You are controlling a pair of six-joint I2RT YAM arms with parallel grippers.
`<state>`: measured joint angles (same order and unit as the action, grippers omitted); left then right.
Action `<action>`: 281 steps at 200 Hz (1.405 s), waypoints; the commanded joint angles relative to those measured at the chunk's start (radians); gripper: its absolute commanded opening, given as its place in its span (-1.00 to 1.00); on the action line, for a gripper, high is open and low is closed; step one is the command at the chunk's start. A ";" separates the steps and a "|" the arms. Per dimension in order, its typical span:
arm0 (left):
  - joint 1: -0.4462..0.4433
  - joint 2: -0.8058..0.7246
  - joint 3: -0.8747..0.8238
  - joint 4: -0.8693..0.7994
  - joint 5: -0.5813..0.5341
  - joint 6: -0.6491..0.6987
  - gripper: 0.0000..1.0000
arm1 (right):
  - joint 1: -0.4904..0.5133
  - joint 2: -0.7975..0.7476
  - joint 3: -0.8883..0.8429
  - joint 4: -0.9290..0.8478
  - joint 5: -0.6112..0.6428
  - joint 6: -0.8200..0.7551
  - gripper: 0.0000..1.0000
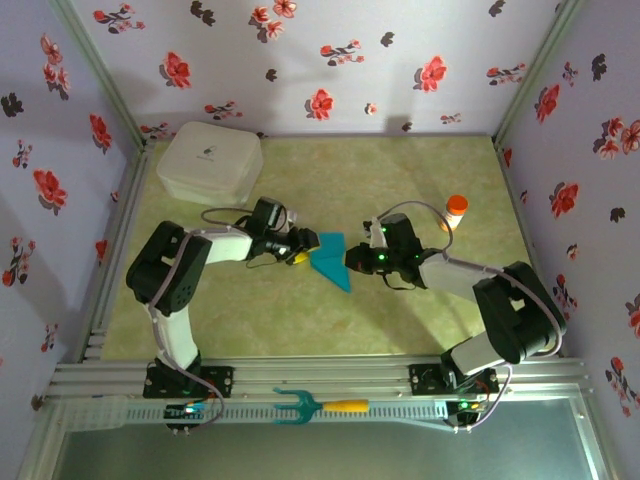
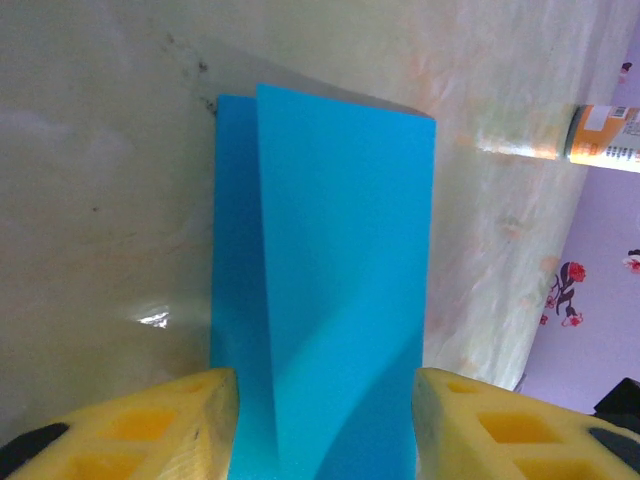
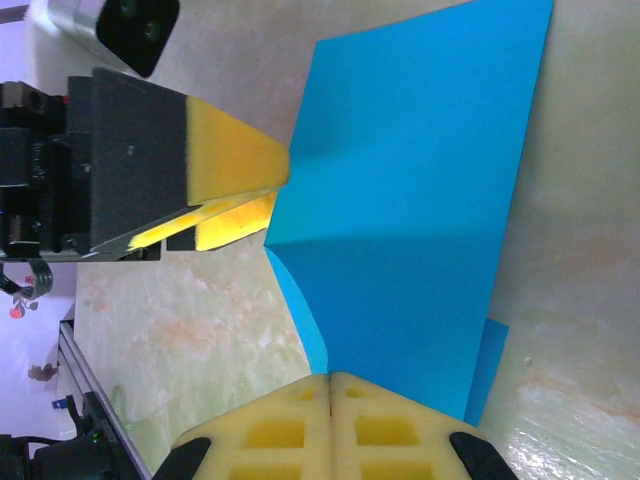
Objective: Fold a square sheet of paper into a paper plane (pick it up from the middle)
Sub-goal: Fourth fold the wing at the center of the table.
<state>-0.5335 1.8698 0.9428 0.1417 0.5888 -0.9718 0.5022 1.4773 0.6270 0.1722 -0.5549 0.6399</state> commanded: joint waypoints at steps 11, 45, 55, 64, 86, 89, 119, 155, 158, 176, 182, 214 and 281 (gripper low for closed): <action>0.001 0.017 0.030 0.010 0.029 -0.019 -0.12 | -0.008 -0.027 -0.013 0.025 -0.019 0.017 -0.98; 0.002 0.019 0.026 0.042 0.037 -0.030 -0.32 | -0.010 -0.020 -0.013 0.024 -0.026 0.017 -0.98; 0.003 0.017 0.021 0.052 0.037 -0.035 -0.41 | -0.010 -0.021 -0.016 0.020 -0.022 0.014 -0.97; 0.002 0.015 0.018 0.061 0.037 -0.038 -0.49 | -0.011 -0.021 -0.016 0.016 -0.016 0.010 -0.96; 0.003 0.010 0.009 0.076 0.030 -0.046 -0.62 | -0.011 -0.015 -0.008 -0.023 0.004 -0.011 -0.92; 0.003 0.009 0.008 0.076 0.030 -0.045 -0.64 | -0.011 -0.013 -0.007 -0.030 0.007 -0.014 -0.91; 0.003 -0.009 -0.006 0.089 0.005 -0.044 -0.92 | -0.011 -0.010 0.016 -0.118 0.061 -0.058 -0.74; 0.001 -0.052 -0.038 0.115 -0.045 -0.050 -1.00 | -0.010 -0.046 0.048 -0.229 0.156 -0.101 -0.40; 0.000 -0.057 -0.043 0.121 -0.051 -0.052 -1.00 | -0.010 -0.053 0.052 -0.243 0.169 -0.105 -0.38; -0.009 -0.091 -0.072 0.136 -0.106 -0.062 -1.00 | -0.007 -0.097 0.059 -0.302 0.268 -0.120 -0.29; -0.015 -0.104 -0.080 0.136 -0.131 -0.065 -1.00 | -0.004 -0.113 0.056 -0.299 0.288 -0.130 -0.27; -0.054 -0.149 -0.110 0.116 -0.261 -0.091 -1.00 | 0.062 -0.174 0.006 -0.229 0.418 -0.209 -0.19; -0.102 -0.196 -0.132 0.087 -0.385 -0.153 -1.00 | 0.395 -0.142 -0.083 0.051 0.717 -0.564 -0.17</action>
<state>-0.6270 1.7046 0.8230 0.2455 0.2668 -1.0954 0.8486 1.3010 0.5560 0.0963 0.0170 0.2359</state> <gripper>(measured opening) 0.057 0.409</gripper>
